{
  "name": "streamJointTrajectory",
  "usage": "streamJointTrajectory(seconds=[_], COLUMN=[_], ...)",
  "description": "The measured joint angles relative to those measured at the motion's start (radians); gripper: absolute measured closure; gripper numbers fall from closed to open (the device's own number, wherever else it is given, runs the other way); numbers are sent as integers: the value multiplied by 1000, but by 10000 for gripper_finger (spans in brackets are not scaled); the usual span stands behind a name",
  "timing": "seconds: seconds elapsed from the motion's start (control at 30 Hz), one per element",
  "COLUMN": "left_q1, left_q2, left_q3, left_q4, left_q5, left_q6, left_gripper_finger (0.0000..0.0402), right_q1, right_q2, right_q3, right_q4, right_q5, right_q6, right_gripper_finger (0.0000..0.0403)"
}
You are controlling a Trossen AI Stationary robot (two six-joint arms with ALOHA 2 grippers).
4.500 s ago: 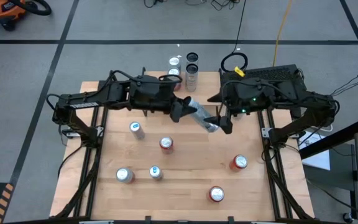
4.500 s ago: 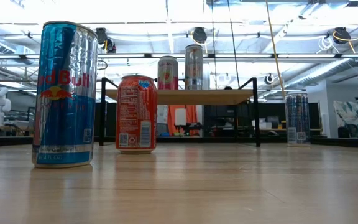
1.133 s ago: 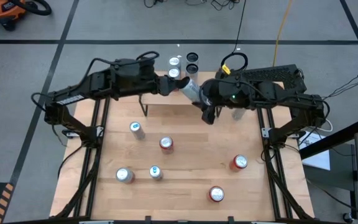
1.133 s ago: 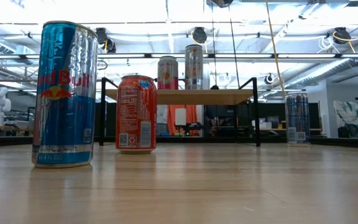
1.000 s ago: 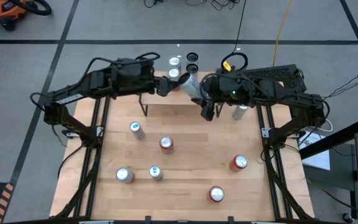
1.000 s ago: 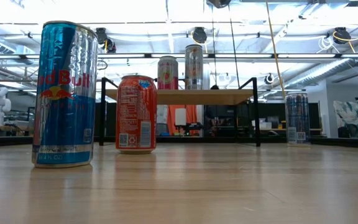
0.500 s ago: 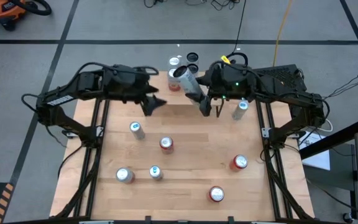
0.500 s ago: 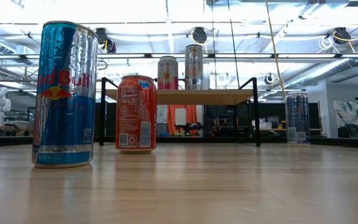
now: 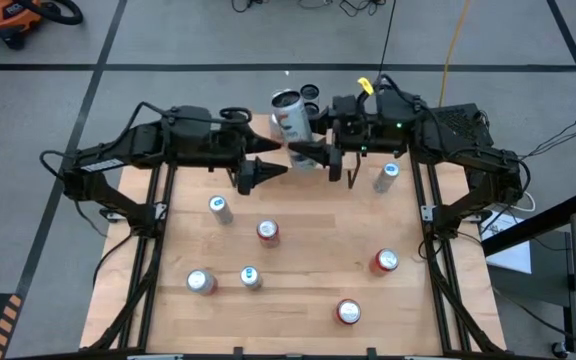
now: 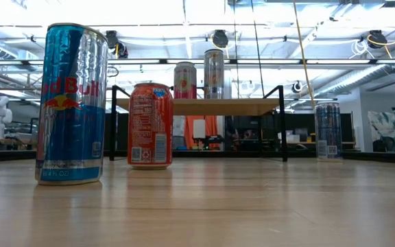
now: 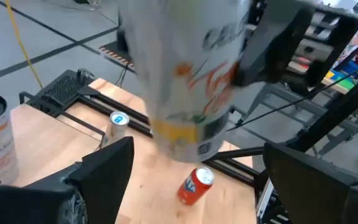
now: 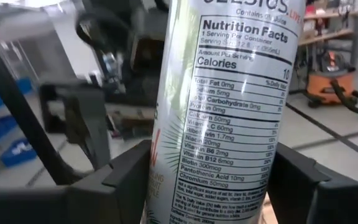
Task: Place canned beverage on shelf
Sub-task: Put the white-yellow soda can aligned with the other white-yellow can on the shelf
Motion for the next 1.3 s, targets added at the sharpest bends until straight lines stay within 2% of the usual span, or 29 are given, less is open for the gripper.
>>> streamJointTrajectory(seconds=[0.43, 0.63, 0.87, 1.3], left_q1=[17, 33, 33, 32], left_q2=[15, 53, 84, 98], left_q3=[1, 1, 0, 0], left_q4=[148, 242, 334, 330], left_q5=[63, 135, 138, 132], left_q6=[22, 22, 26, 60], left_gripper_finger=[42, 42, 45, 138], right_q1=[0, 0, 1, 3], right_q2=[0, 0, 0, -2], right_q3=[0, 1, 1, 1], right_q4=[130, 185, 194, 173], right_q5=[-29, -48, -50, -51], right_q6=[55, 65, 63, 61], right_gripper_finger=[168, 168, 168, 167])
